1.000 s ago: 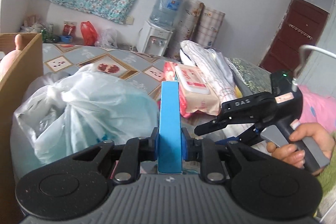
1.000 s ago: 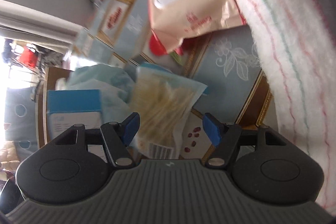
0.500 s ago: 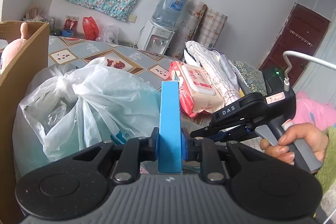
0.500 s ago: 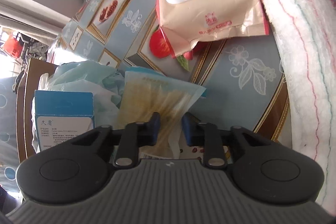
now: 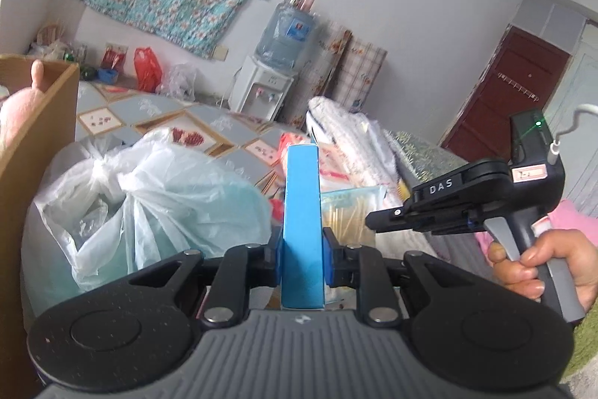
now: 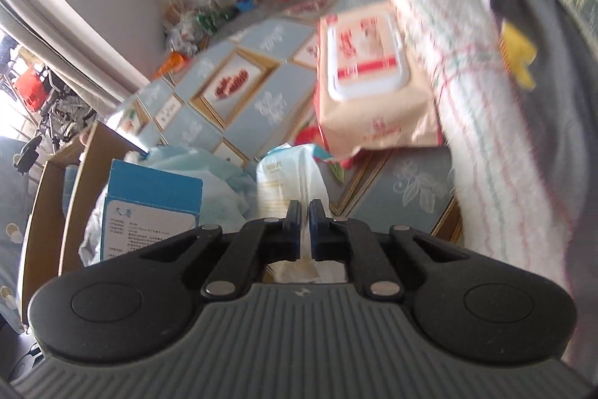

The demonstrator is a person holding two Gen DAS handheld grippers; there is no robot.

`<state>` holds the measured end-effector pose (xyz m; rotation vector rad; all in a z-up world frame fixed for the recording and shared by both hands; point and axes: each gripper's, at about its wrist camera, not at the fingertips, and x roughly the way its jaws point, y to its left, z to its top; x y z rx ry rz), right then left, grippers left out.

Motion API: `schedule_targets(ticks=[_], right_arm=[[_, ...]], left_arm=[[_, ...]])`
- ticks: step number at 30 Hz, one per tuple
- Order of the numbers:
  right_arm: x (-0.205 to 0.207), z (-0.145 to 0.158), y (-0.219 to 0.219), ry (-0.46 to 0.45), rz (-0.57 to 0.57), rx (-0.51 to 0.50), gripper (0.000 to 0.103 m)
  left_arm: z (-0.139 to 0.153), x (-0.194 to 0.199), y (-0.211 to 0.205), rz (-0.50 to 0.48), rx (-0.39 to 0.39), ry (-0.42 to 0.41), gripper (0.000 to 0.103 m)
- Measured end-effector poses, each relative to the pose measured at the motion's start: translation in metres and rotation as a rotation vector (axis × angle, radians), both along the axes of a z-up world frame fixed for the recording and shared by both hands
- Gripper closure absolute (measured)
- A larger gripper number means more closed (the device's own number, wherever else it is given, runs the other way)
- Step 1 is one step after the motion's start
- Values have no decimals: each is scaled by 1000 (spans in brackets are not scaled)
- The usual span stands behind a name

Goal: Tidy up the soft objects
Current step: 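Carry the swab bag into the box and open the right tool while the left tool holds the blue box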

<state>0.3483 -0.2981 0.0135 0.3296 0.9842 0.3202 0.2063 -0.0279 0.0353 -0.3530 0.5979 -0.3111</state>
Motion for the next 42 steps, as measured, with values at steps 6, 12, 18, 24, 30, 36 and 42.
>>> schedule_targets(ticks=[6, 12, 18, 24, 30, 36, 42], right_arm=[[-33, 42, 0, -116, -4, -20, 100], [-71, 86, 4, -223, 11, -1, 100], [-107, 123, 34, -320, 98, 59, 100], [-121, 142, 104, -347, 266, 161, 100], [-112, 138, 201, -265, 456, 298, 100], [-90, 116, 309, -117, 573, 324, 100], [-61, 68, 399, 47, 564, 283, 100]], left_arm=[[22, -23, 3, 1, -22, -74, 82], [47, -53, 16, 20, -45, -146, 82], [77, -97, 53, 96, -44, -225, 82], [106, -147, 112, 256, 35, -285, 82], [124, -182, 174, 474, 186, -271, 82], [115, -178, 217, 642, 304, -188, 83], [86, -156, 243, 681, 288, -93, 101]])
